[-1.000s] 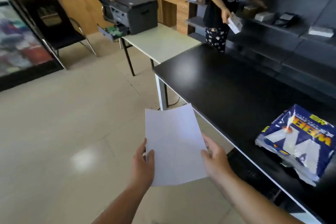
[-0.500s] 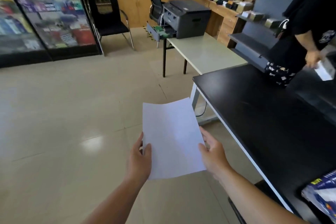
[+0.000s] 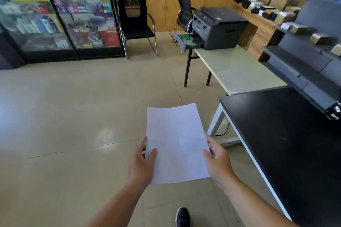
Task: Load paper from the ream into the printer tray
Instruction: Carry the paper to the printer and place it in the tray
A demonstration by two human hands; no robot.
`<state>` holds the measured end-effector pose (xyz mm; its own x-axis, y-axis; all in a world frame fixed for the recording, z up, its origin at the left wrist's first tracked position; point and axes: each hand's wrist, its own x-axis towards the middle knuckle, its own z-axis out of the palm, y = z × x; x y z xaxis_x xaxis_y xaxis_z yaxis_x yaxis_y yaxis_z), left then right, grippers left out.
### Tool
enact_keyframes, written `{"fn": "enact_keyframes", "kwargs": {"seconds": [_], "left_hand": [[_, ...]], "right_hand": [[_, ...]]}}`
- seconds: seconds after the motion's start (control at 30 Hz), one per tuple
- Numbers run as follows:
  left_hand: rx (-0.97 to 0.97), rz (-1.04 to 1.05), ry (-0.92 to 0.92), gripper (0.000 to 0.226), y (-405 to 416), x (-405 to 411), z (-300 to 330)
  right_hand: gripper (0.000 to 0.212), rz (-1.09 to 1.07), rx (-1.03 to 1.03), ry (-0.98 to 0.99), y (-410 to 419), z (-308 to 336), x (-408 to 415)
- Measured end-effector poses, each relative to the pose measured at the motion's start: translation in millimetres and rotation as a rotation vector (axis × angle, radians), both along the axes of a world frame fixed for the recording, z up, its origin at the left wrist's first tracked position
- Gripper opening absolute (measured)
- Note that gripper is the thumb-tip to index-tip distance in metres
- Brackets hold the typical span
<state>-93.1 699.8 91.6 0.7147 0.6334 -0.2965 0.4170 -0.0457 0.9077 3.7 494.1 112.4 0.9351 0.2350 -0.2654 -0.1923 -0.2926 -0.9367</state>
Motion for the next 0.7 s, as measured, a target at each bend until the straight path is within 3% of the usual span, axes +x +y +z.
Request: {"fn": "enact_keyframes", "kwargs": {"seconds": [0.4,0.7], "left_hand": [[0.023,0.113,-0.029,0.054,48.0,159.2,12.6],[0.009,0.135,-0.036,0.055,127.9,264.0,1.5]], "right_hand": [[0.060,0.127,0.011,0.011,56.7,2.4,183.3],[0.059,0.141,0.007,0.003,139.7,0.1,289.8]]}}
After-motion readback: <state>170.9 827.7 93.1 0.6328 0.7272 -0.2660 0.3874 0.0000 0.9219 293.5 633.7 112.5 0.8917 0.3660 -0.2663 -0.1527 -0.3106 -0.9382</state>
